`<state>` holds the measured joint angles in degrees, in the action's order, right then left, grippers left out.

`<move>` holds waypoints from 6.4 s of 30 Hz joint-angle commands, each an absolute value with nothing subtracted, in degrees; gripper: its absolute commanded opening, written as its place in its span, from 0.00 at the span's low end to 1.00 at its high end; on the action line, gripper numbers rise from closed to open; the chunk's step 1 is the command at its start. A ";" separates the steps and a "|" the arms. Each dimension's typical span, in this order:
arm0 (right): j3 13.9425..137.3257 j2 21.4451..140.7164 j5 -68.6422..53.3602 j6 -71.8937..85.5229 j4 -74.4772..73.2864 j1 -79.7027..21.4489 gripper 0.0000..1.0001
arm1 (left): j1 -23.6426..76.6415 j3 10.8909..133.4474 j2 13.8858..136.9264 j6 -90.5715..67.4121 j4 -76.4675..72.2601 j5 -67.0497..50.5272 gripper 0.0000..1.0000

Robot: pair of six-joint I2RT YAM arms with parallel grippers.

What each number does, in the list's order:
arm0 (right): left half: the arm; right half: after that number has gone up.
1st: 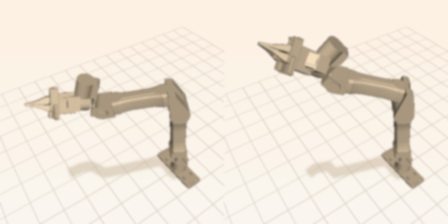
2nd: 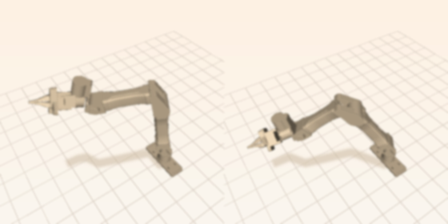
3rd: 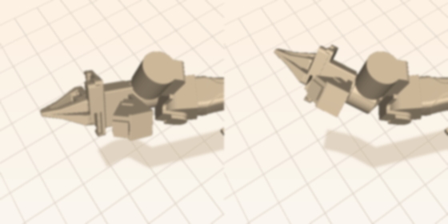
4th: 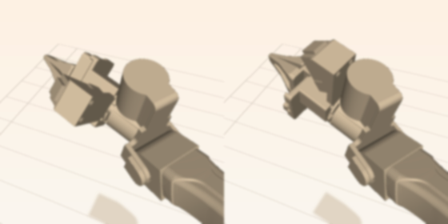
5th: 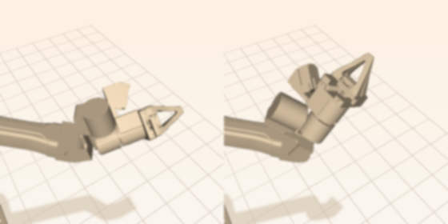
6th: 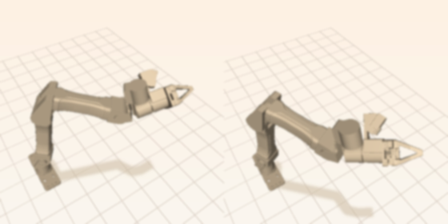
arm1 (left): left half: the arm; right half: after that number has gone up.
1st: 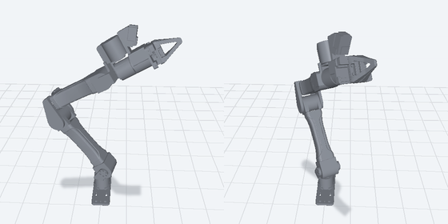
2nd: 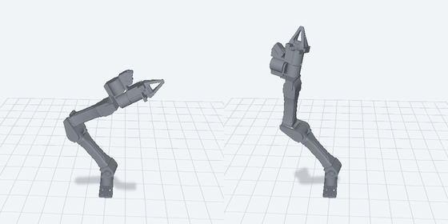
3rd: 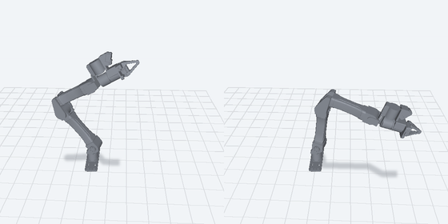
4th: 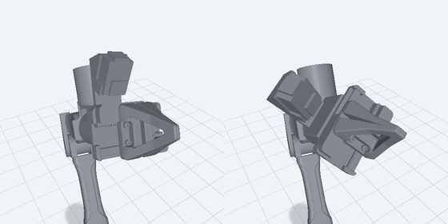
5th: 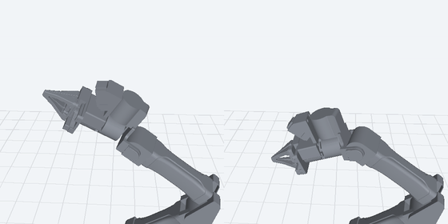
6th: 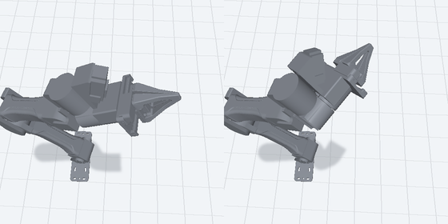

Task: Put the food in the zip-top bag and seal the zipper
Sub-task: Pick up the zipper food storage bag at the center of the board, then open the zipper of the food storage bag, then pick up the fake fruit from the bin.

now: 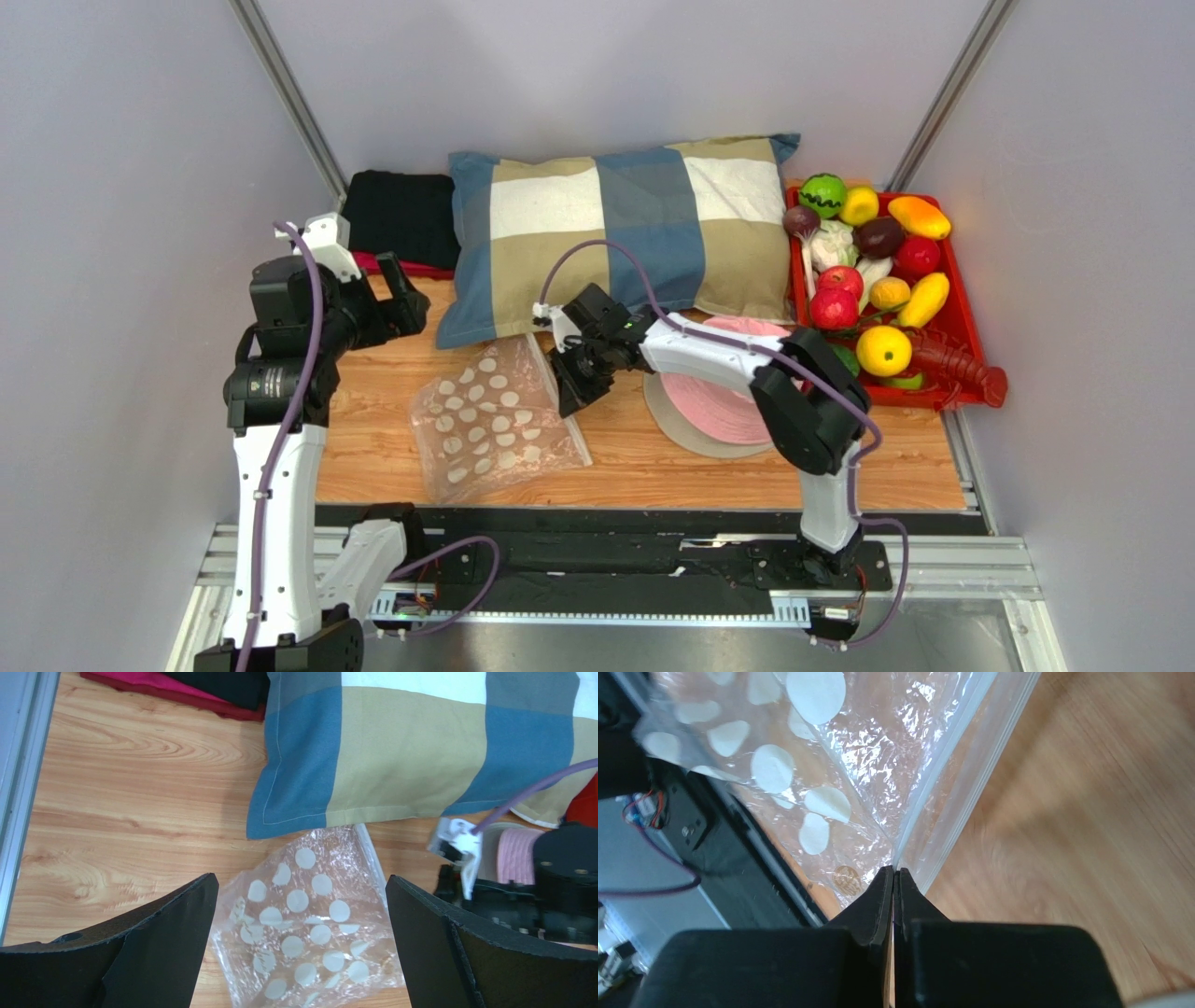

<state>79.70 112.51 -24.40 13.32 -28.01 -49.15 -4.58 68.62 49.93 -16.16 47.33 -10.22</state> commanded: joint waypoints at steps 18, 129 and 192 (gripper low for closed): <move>76.12 70.24 -18.29 -54.44 -42.79 -54.13 0.00 | -4.66 87.78 54.05 2.35 55.37 -30.57 0.99; 53.87 60.37 -0.62 -62.32 -45.09 -65.83 0.00 | 16.79 79.63 68.12 -7.64 62.94 -22.66 0.00; 76.99 70.13 -15.48 -40.62 -66.45 23.38 1.00 | 32.70 84.64 85.08 -35.95 45.70 -16.96 0.00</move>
<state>75.33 65.93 -20.27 -40.21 -68.73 23.29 32.56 83.02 87.64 -36.71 47.27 -16.40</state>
